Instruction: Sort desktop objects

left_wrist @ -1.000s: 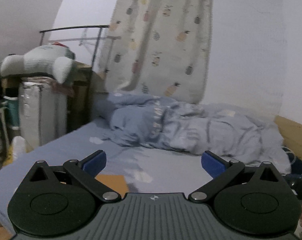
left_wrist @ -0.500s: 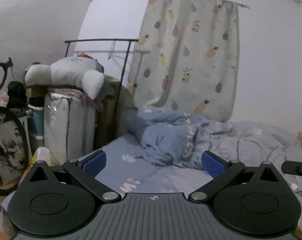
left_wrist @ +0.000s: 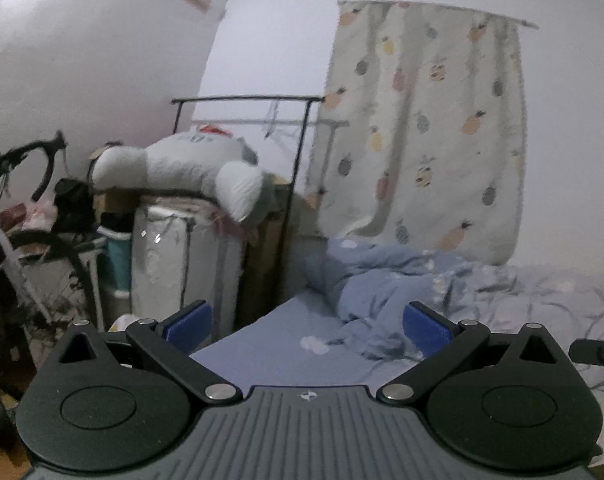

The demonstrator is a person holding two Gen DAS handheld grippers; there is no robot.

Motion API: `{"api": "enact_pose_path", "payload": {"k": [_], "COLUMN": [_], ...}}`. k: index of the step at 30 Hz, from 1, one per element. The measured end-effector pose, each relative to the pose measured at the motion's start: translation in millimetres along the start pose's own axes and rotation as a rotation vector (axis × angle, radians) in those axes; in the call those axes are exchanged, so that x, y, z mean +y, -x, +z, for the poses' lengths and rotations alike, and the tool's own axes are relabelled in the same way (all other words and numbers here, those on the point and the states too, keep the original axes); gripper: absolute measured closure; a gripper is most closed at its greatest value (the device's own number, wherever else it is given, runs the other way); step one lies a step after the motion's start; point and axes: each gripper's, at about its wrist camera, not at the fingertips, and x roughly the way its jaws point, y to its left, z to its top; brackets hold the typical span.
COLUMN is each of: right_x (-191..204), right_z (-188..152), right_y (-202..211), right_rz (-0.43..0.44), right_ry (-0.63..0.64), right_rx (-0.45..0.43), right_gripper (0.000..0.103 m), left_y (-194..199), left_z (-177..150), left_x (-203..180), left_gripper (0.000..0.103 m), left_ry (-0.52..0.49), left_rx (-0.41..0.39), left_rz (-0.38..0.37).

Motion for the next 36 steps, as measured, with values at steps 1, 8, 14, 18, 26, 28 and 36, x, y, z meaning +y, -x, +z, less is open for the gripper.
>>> {"api": "enact_pose_path", "payload": {"k": [1, 8, 14, 18, 26, 28, 36], "right_x": [0, -7, -13, -17, -19, -21, -28], "right_z": [-5, -50, -87, -108, -141, -150, -181], "right_y": [-9, -78, -127, -153, -197, -207, -232], "right_rz": [-0.003, -0.057, -0.075, -0.077, -0.098, -0.110, -0.117], "right_ry": [0.002, 0.002, -0.036, -0.066, -0.052, -0.054, -0.059], "right_rx": [0.020, 0.170, 0.283, 0.334, 0.425, 0.450, 0.529], "right_gripper": [0.000, 0.000, 0.000, 0.000, 0.000, 0.000, 0.000], "left_y": [-6, -56, -90, -110, -144, -151, -168], "left_z": [-4, -49, -83, -99, -132, -140, -166], "left_x": [4, 37, 53, 58, 71, 74, 91], "left_gripper": [0.000, 0.000, 0.000, 0.000, 0.000, 0.000, 0.000], "left_ry": [0.006, 0.045, 0.044, 0.030, 0.010, 0.007, 0.047], "left_rx": [0.014, 0.181, 0.298, 0.356, 0.469, 0.490, 0.576], "left_rz": [0.008, 0.068, 0.085, 0.091, 0.087, 0.091, 0.091]}}
